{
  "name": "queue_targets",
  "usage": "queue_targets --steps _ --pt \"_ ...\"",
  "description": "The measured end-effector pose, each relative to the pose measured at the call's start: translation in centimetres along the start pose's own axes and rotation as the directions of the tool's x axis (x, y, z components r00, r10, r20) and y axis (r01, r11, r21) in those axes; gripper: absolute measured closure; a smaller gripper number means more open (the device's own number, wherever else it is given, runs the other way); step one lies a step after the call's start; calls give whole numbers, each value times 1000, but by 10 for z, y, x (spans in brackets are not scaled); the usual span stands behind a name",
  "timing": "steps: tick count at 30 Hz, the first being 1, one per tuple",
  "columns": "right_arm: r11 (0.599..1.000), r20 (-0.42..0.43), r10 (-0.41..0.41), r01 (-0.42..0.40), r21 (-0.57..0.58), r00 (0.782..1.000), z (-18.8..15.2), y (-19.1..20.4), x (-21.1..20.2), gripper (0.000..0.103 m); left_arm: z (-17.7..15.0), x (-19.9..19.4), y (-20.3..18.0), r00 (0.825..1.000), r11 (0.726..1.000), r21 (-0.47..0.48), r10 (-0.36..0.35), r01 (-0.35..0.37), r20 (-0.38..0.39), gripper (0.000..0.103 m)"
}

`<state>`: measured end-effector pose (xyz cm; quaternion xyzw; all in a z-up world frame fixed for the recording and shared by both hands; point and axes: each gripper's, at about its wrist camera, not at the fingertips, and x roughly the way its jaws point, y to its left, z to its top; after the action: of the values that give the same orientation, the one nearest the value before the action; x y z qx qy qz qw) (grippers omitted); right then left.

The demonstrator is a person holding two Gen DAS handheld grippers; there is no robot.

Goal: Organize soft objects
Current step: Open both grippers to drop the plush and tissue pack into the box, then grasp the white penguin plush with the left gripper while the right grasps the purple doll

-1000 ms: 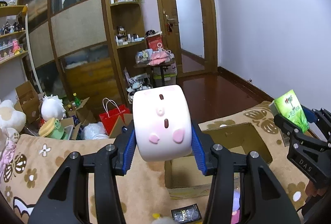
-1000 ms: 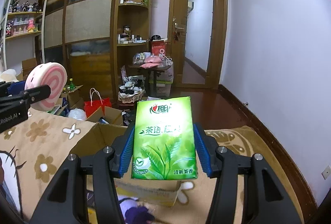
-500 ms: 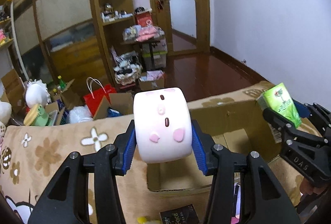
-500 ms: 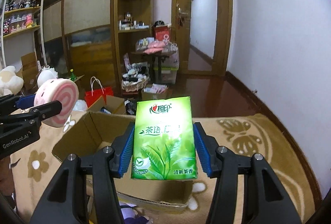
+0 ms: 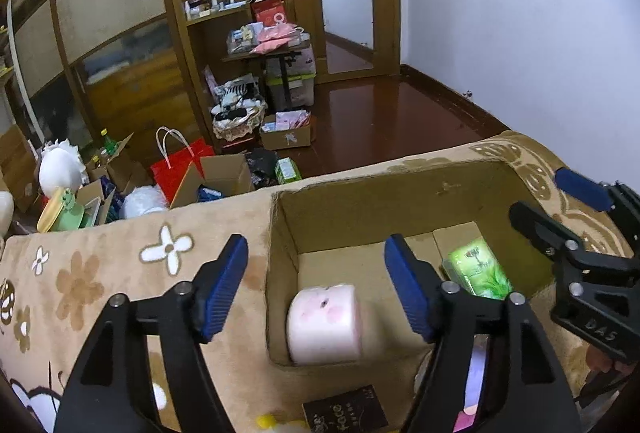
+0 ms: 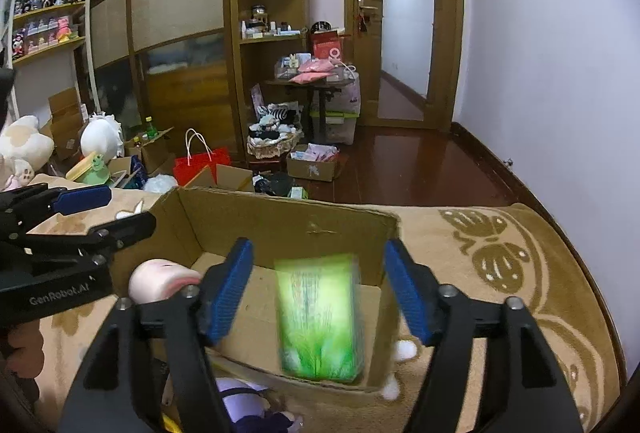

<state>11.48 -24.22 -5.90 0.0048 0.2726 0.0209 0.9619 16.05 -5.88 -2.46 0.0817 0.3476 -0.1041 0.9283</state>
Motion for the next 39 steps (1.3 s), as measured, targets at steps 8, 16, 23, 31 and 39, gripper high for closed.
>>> queue_targets --steps 8,16,23,31,39 --pt "999 34 2 -4 36 999 2 1 -28 0 -8 -23 15 998 998 -24 60 -60 -11 11" --pt "1000 38 1 -2 16 999 3 12 -62 0 -20 -61 30 997 996 -66 62 -65 -45 6" --pt "1000 19 -26 26 13 999 -6 24 -90 0 -46 -91 42 994 994 -97 51 -60 -96 6" --pt "1000 -3 -21 21 6 1000 -25 31 -110 0 -64 -106 44 990 992 -100 69 -82 -126 6" --pt "1000 -24 -25 25 4 999 -42 33 -100 0 -74 -82 47 980 989 -127 52 -77 -191 6"
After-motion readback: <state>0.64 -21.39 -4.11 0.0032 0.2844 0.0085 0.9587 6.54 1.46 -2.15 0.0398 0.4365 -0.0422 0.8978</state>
